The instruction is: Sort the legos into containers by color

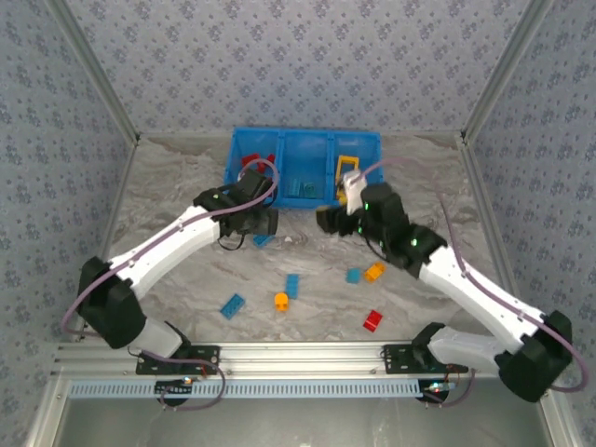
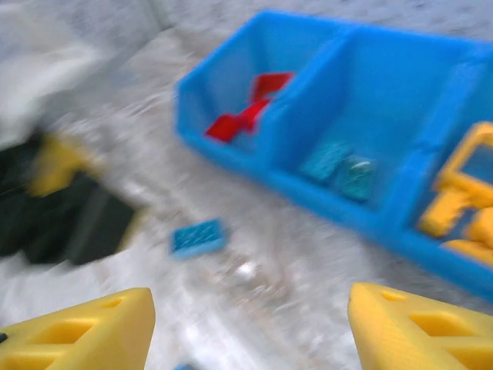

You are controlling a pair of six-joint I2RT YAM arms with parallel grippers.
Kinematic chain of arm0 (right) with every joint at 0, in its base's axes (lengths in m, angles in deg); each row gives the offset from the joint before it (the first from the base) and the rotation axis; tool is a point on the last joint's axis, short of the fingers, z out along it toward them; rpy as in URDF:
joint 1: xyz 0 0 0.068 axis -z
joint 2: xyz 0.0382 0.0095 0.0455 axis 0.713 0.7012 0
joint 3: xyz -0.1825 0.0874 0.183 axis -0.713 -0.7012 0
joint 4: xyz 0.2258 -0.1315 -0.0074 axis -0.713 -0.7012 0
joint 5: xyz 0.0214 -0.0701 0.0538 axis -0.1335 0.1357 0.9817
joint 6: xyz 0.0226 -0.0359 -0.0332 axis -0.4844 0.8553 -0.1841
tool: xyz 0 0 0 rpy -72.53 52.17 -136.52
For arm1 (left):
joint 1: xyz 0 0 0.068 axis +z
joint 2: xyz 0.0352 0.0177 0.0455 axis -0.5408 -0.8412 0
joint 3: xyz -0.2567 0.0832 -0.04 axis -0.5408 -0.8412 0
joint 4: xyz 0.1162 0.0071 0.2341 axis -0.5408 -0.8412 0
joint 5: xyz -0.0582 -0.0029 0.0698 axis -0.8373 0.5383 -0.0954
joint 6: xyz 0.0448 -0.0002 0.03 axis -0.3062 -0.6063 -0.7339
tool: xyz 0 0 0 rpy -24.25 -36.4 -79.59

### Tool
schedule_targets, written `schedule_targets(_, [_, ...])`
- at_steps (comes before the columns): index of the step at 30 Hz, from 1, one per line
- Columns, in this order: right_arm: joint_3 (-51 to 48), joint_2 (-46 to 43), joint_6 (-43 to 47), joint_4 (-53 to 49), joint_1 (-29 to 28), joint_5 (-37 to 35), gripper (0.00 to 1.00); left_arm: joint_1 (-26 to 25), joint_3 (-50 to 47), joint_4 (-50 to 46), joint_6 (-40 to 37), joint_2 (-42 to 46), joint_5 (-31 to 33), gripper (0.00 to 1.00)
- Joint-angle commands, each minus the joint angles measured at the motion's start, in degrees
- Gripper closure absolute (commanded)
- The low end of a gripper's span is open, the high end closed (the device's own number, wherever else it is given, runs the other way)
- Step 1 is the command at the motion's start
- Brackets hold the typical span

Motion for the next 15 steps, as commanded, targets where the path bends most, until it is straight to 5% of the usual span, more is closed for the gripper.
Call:
schedule_targets(1, [-5.9,-5.8,-0.1,2.1,-6.1,-1.0,0.27,1.9,-1.0,3.5,-8.3,-4.5,-5.7,0.26])
schedule_targets(8, [-10.3,-13.6,-5.3,-4.0,-19.1,-9.1,0.23,5.7,-1.2,10.3,-11.7,-14.2,-8.9,0.25])
schedule_targets(15, [-9.8,-14.1,-7.2,-6.0,-22.4,-11.5,0.23,6.0,2.4,9.4,-13.9,-20.3,-8.6,0.19])
